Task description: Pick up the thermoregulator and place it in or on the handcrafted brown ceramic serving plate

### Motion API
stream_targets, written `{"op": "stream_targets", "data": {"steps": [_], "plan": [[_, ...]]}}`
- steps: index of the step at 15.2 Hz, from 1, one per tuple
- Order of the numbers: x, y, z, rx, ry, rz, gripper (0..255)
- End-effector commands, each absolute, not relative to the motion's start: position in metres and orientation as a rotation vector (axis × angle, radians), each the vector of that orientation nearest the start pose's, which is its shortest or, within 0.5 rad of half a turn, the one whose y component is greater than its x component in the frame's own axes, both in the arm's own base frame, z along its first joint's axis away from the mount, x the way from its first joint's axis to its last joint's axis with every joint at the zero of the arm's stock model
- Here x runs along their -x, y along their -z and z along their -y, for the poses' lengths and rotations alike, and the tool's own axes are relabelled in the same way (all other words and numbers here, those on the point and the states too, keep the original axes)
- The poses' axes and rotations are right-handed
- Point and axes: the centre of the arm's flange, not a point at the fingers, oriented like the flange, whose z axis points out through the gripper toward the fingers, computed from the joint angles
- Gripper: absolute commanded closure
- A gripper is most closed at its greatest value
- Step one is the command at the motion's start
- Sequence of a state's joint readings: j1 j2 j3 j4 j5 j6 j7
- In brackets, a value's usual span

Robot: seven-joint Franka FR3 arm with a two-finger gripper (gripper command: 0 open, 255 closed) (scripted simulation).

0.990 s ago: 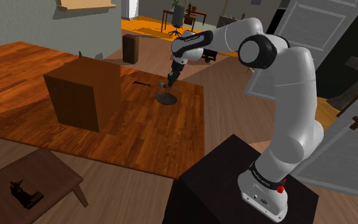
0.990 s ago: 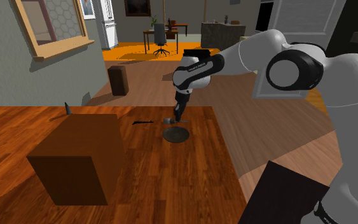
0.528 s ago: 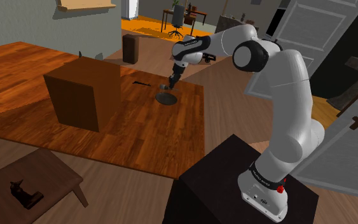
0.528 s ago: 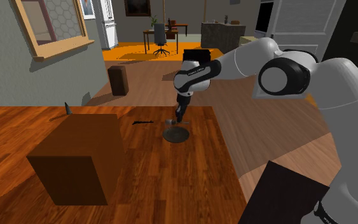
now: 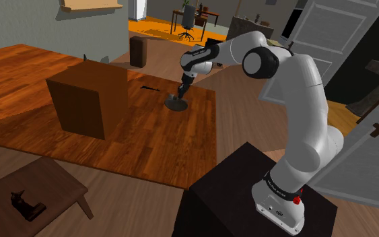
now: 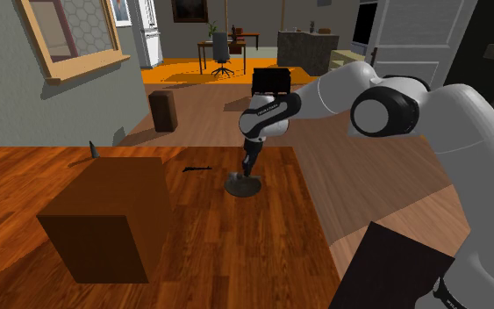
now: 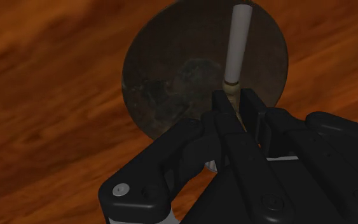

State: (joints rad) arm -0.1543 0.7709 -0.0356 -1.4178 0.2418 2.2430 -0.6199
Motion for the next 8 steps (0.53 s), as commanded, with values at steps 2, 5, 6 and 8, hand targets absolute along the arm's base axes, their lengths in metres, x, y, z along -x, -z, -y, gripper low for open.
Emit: {"op": "stream_targets", "data": {"steps": [2,5,6,8], "plan": [[-0.7232,-0.2438,0.127,2.971,0.177,0.442,255],[-0.7232,-0.2438,0.127,2.971,0.177,0.442,255],[-0.7232,-0.2438,0.127,2.971,0.177,0.442,255],[-0.7232,-0.2438,0.127,2.971,0.177,0.442,0]]}}
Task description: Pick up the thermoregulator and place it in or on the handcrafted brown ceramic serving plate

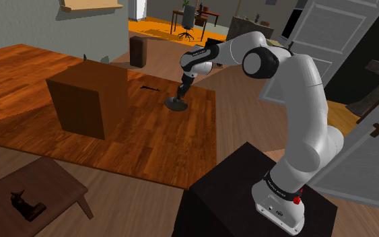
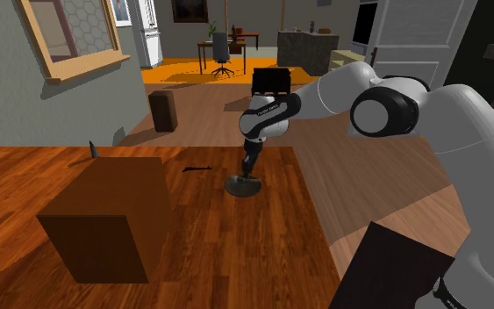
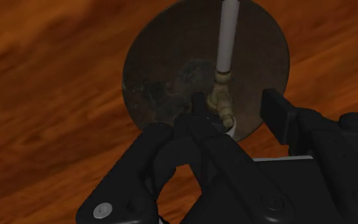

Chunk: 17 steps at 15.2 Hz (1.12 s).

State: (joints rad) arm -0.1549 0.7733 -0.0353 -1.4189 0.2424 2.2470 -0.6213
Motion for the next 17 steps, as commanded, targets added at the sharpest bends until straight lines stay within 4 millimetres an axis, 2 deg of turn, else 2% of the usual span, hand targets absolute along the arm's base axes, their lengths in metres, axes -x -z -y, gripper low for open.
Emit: {"op": "stream_targets", "data": {"steps": [1,5,9,17], "plan": [[-0.723,-0.244,0.127,2.971,0.177,0.442,0],[-0.723,-0.244,0.127,2.971,0.177,0.442,0],[-0.718,-0.293,0.134,2.971,0.177,0.442,0],[-0.718,-0.293,0.134,2.971,0.177,0.442,0]]}}
